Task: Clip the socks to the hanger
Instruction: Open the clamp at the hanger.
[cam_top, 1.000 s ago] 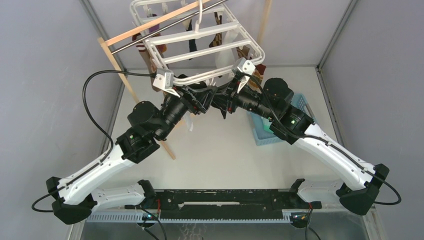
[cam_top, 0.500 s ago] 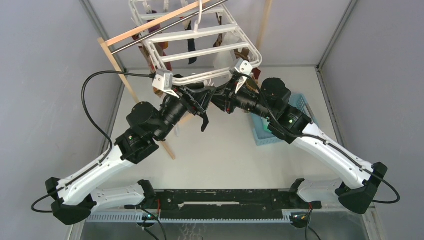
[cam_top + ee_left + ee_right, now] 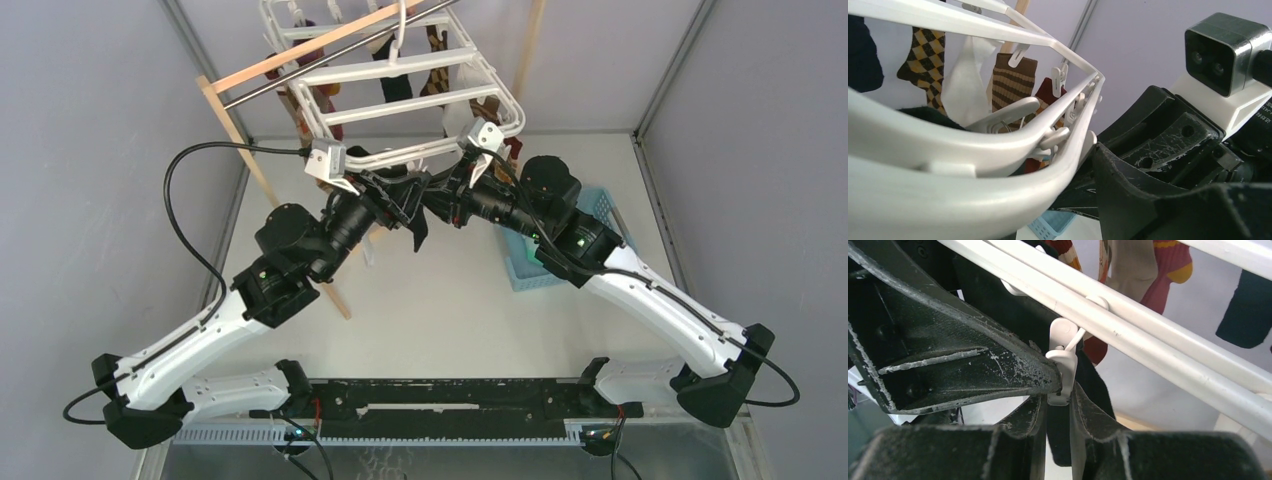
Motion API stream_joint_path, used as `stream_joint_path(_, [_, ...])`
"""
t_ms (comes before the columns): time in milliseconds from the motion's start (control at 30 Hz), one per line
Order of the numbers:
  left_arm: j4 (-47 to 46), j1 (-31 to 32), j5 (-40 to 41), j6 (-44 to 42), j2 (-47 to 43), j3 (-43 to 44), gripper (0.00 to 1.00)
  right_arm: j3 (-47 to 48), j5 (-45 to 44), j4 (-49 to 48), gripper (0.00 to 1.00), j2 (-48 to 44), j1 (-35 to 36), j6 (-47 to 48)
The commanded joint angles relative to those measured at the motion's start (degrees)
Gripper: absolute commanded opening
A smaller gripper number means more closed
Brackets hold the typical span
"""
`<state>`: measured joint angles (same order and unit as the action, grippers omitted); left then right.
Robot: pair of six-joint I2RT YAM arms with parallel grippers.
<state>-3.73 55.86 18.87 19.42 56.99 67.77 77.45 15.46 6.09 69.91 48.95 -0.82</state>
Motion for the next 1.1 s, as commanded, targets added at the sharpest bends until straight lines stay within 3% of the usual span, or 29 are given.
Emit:
stream_joint_path(0, [-3.3, 0.0, 2.5, -2.2, 0.1, 1.6, 0.53, 1.4, 3.4, 4.8, 0.00, 0.8, 2.1, 0.7])
stream_joint_path(200, [-3.7, 0.1, 1.9, -2.3, 0.9, 2.1, 0.44, 1.5, 3.6, 4.9, 0.00, 1.4, 2.3, 2.1])
stream_joint_path(367, [-4.3, 0.0, 1.2, -2.2, 0.9, 2.0, 0.27, 1.6, 3.6, 5.4, 0.00, 1.9, 2.4, 2.6])
stream_joint_path(533, [-5.8, 0.0, 0.3, -1.8, 0.3, 0.8, 0.01, 1.6, 3.4, 5.8, 0.00, 2.0, 2.5, 2.8])
stream_joint_path(833, [-7.2, 0.0, -0.7, -1.4, -0.2, -0.4, 0.00, 1.3, 1.8, 6.4, 0.00, 1.9, 2.5, 3.3])
stream_joint_path(967, [-7.4, 0.0, -0.7, -1.4, -0.3, -0.9, 0.00, 0.5, -1.0, 6.0, 0.27, 1.2, 2.5, 3.2])
stream_joint_path(1067, [-7.7, 0.0, -0.7, -1.4, -0.4, -1.3, 0.00, -1.1, -3.9, 5.1, 0.40, -0.6, 2.5, 3.9])
